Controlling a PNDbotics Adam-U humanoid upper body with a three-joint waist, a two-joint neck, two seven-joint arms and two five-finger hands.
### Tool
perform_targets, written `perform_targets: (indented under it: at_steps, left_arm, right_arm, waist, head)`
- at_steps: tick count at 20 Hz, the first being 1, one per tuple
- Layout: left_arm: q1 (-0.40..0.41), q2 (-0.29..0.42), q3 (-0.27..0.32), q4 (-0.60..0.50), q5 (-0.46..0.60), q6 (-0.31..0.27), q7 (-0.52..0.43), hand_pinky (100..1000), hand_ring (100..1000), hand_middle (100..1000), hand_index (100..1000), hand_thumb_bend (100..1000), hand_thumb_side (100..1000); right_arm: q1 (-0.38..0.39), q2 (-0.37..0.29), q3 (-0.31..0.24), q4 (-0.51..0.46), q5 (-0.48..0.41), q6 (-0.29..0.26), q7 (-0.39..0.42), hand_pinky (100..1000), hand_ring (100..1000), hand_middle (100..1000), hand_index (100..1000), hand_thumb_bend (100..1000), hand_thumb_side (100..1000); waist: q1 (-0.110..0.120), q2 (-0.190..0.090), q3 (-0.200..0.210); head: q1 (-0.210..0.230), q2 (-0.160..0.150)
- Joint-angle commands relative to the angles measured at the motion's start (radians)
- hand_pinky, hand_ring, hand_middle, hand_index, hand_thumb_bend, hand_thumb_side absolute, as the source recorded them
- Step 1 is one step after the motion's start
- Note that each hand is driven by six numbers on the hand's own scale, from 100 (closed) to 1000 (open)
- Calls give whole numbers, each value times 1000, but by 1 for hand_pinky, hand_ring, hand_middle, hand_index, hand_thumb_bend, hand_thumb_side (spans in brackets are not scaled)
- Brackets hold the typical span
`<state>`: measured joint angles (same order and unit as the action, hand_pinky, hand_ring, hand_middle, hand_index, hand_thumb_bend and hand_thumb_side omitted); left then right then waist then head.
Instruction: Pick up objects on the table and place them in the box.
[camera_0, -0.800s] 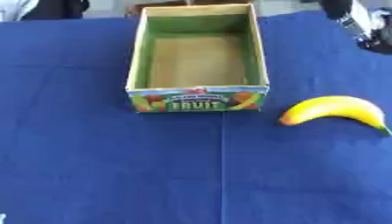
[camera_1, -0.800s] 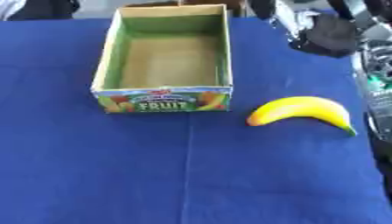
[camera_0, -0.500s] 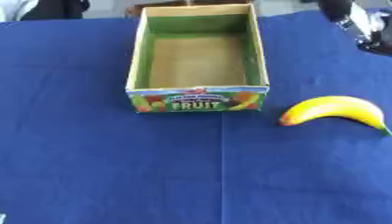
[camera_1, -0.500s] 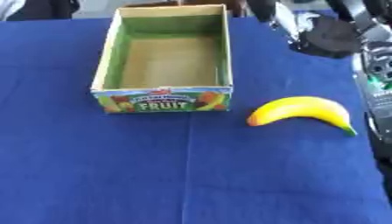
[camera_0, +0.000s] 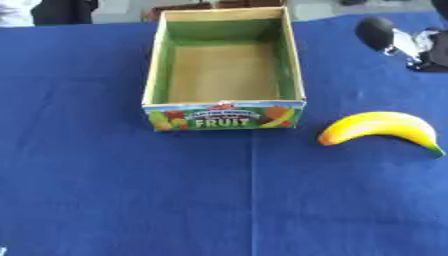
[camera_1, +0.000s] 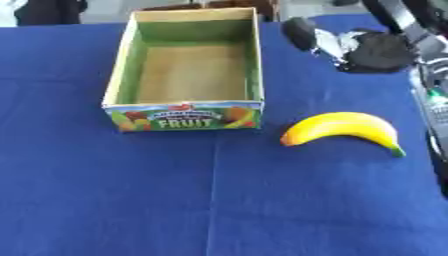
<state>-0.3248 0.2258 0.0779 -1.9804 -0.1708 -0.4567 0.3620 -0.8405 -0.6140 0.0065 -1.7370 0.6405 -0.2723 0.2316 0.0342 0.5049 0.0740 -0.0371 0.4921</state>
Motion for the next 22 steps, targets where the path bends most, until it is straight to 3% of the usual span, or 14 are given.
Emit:
perform_targets:
  at_steps: [1,14,22]
  left_arm:
    - [-1,14,1,-20,0,2,-1,714,746,797,930,100,942]
    - [-1,21,-1,-20,-1,3,-2,714,746,797,930,100,941]
    - [1,23,0,-20,-3,6,-2,714,746,797,929,100,941]
  right_arm:
    - [-1,-64,-9,26,-1,-9,39,719,845,610,837,593,1000]
    - [56,-158,-14,111,-29,-67,126,721,866,631,860,690,1000]
    - [84,-186,-22,128,-65,-120,216,719,880,602,845,719,793]
  waist:
    - [-9,-248,-2]
    - [-15,-249,-11]
    - [-18,-250,-19]
  head:
    - [5,-9]
    - [13,-11]
    - [16,-13]
